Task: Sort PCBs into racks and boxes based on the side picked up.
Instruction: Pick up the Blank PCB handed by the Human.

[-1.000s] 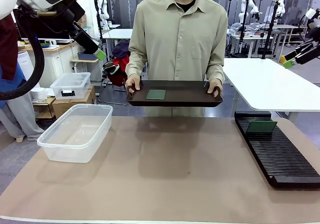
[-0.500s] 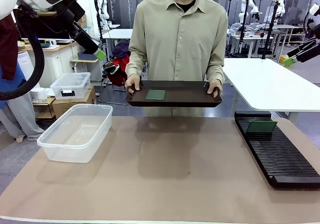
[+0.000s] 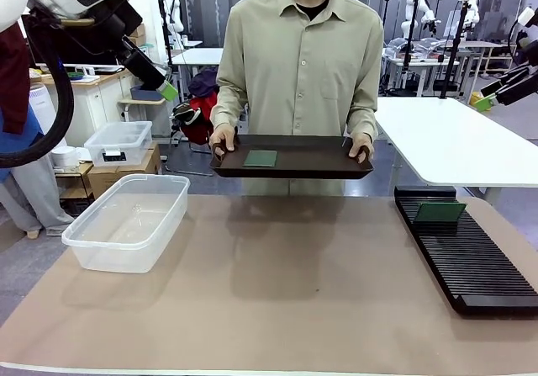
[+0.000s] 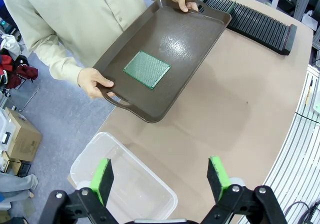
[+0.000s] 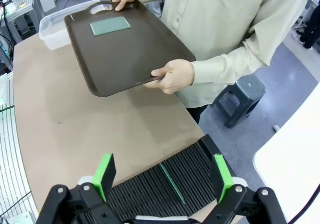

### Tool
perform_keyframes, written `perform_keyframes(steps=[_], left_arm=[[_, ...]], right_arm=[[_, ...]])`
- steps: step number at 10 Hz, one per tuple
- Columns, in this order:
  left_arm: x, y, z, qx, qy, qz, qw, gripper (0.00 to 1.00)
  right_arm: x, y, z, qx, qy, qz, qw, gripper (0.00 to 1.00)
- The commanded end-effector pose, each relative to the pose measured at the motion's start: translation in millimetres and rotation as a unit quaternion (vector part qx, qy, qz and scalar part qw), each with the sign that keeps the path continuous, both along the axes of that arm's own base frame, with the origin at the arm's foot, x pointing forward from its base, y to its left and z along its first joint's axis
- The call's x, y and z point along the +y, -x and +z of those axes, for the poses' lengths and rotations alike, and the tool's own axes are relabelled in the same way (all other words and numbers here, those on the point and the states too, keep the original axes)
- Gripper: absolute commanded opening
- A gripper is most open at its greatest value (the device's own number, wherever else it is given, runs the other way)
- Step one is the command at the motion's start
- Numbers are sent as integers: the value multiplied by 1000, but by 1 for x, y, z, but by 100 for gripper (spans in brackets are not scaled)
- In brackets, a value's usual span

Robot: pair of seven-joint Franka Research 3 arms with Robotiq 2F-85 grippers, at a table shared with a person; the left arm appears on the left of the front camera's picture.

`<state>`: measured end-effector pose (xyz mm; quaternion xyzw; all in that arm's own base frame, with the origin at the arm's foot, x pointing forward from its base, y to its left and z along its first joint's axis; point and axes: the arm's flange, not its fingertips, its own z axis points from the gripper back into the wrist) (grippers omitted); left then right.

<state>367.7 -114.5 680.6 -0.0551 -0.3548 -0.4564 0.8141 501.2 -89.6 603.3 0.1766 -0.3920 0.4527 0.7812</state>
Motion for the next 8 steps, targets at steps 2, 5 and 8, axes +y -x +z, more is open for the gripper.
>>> perform_keyframes(steps=[2,5,8], left_arm=[[1,0,-2,2,0,1,1000,100],[1,0,-2,2,0,1,1000,100],[1,0,-2,2,0,1,1000,100]], right_arm=[[2,0,0,1,-1,3,1000,100],[2,0,0,1,-1,3,1000,100],[2,0,0,1,-1,3,1000,100]])
